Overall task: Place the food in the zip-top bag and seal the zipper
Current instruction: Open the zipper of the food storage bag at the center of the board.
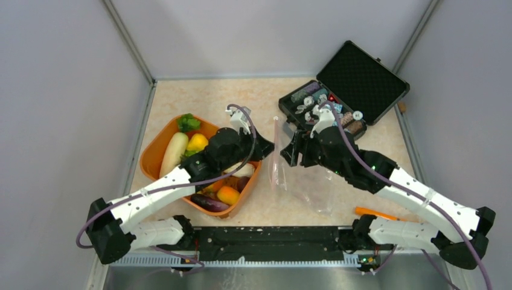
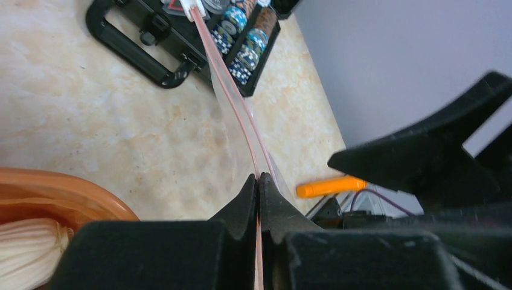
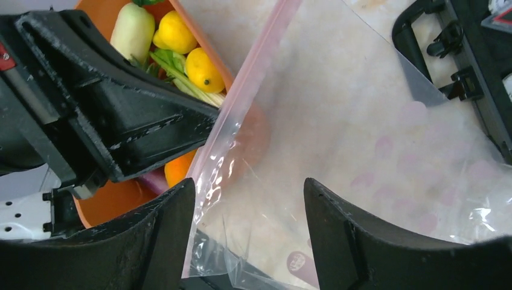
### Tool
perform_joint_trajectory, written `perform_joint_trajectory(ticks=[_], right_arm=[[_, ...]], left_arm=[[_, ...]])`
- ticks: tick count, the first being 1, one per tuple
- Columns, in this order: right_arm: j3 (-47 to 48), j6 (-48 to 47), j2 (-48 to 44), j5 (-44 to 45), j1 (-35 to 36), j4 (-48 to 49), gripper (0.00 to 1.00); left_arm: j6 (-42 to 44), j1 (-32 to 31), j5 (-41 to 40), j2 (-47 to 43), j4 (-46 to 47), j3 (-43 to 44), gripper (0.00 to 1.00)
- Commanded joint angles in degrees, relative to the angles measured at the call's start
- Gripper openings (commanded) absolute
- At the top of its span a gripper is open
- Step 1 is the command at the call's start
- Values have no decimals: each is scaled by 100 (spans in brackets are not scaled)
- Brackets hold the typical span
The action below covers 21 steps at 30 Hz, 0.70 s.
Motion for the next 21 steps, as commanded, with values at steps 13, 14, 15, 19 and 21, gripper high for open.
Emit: perform_joint_trajectory(ticks=[13, 14, 15, 19, 21], right_arm=[[1543, 85, 1426, 2661, 1610, -848, 66], [1559, 96, 1461, 2761, 1671, -840, 66], [1580, 111, 1502, 2833, 1716, -851, 66], [1761, 125, 1754, 2987, 1883, -891, 66], [1907, 218, 1927, 3221, 1999, -1081, 66]], left_arm=[[-467, -343, -1637, 32, -808, 860, 0], [-467, -343, -1654, 2, -813, 854, 0], [-467, -343, -1666, -18, -818, 845, 0], [-496, -343, -1725, -39, -884, 845, 0], [-530, -351, -1741, -62, -902, 843, 0]])
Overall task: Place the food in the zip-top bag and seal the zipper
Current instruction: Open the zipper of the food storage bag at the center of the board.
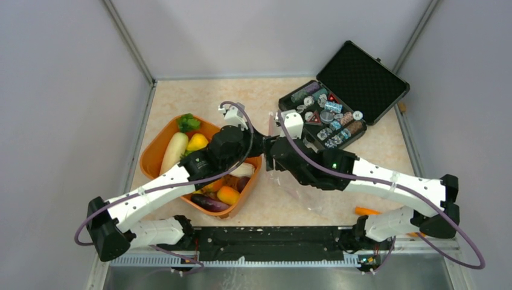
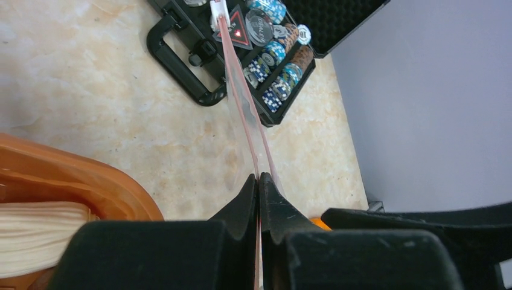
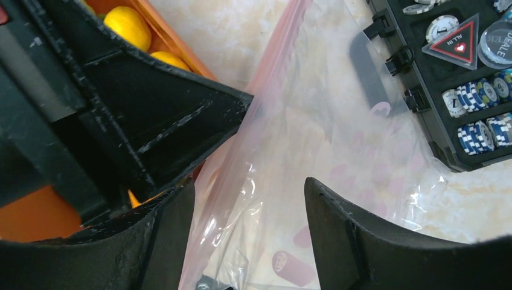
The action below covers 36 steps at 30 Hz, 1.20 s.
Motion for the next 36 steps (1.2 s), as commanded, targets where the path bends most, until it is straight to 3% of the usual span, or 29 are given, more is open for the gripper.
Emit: perform_joint_trajectory(ticks=[1, 7, 13, 16, 21, 36], right_arm=[[500, 182, 311, 681, 274, -259, 66], [376, 336, 395, 905, 329, -296, 59], [152, 341, 186, 945, 331, -154, 37], [-26, 306, -22, 967, 322, 1, 34], [-196, 194, -312, 836, 169, 197, 21], [-143, -167, -346, 389, -364, 124, 26]], left_arm=[[-100, -31, -183, -155, 6, 215, 0], [-168, -31, -258, -288, -7, 178, 0], [-203, -31, -248, -358, -15, 126, 0], [-123, -31, -235, -395, -13, 88, 0], [108, -65, -51, -433, 114, 5, 0], [678, -730, -224, -288, 179, 269, 0]])
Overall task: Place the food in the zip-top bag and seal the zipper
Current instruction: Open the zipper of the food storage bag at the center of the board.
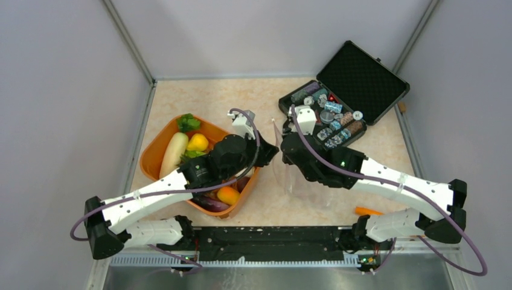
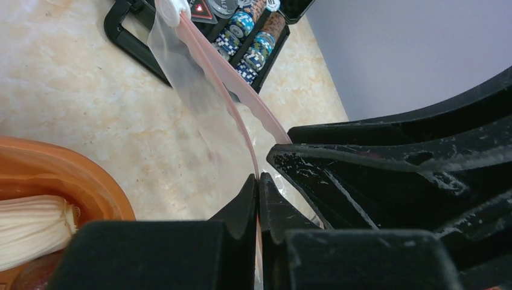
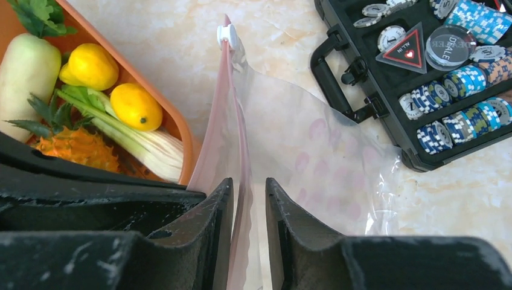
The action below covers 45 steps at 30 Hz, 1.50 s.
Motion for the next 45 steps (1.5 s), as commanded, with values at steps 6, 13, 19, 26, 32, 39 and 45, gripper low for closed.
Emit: perform_joint_trajectory(ticks=[6, 13, 19, 26, 32, 39, 45], right_arm=[[338, -253, 118, -327, -83, -543, 23], [243, -218, 21, -153, -90, -511, 10], [242, -350, -316, 129, -86, -356, 0], [108, -478, -610, 222, -99, -211, 0], [-120, -651, -1099, 242, -116, 17, 0], [-359, -830, -1487, 582, -125, 187, 0], [-595, -876, -1090, 51, -121, 355, 0]], left_arm=[[293, -78, -274, -93, 246, 262, 0], [365, -114, -315, -11, 163, 338, 0], [421, -115, -850, -8, -359, 411, 0], [308, -116, -1033, 106, -767, 418, 0], [325, -110, -921, 232, -787, 435, 0], [306, -113, -1439, 298, -1133, 480, 0], [760, -105, 349, 134, 415, -86, 30]])
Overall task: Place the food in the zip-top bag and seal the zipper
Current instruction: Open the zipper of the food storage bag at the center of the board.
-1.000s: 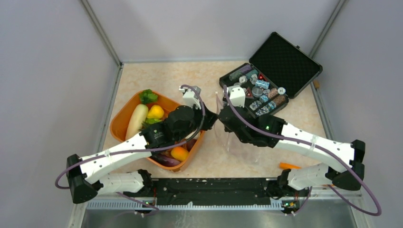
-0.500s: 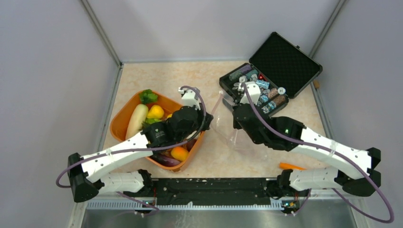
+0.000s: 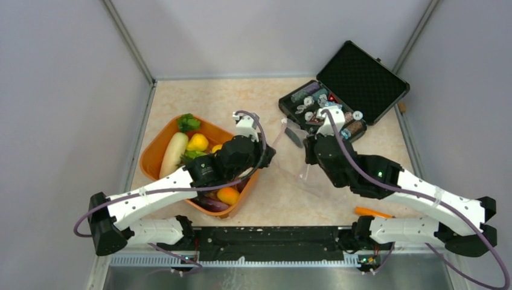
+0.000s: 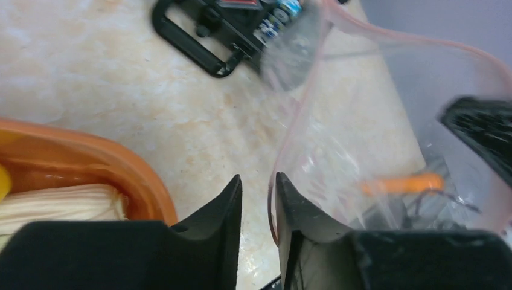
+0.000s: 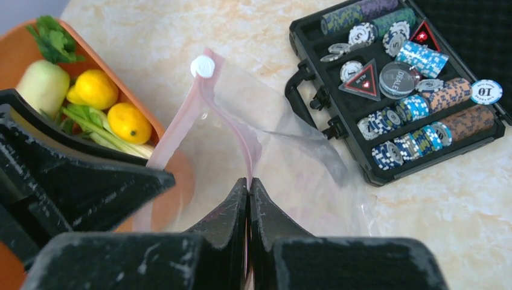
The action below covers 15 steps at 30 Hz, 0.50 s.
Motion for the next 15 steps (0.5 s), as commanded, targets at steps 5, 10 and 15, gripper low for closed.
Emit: perform_joint_trajectory(ticks=[5, 10, 15], right_arm=[[-334, -80, 386, -341, -34, 336, 0], [-737, -364, -30, -725, -39, 923, 0], [-655, -353, -180, -805, -40, 737, 8]], left_arm=[[401, 31, 1640, -51, 1257, -242, 53], [383, 196, 1622, 151, 763, -89, 35], [392, 195, 1767, 175, 827, -77, 0]])
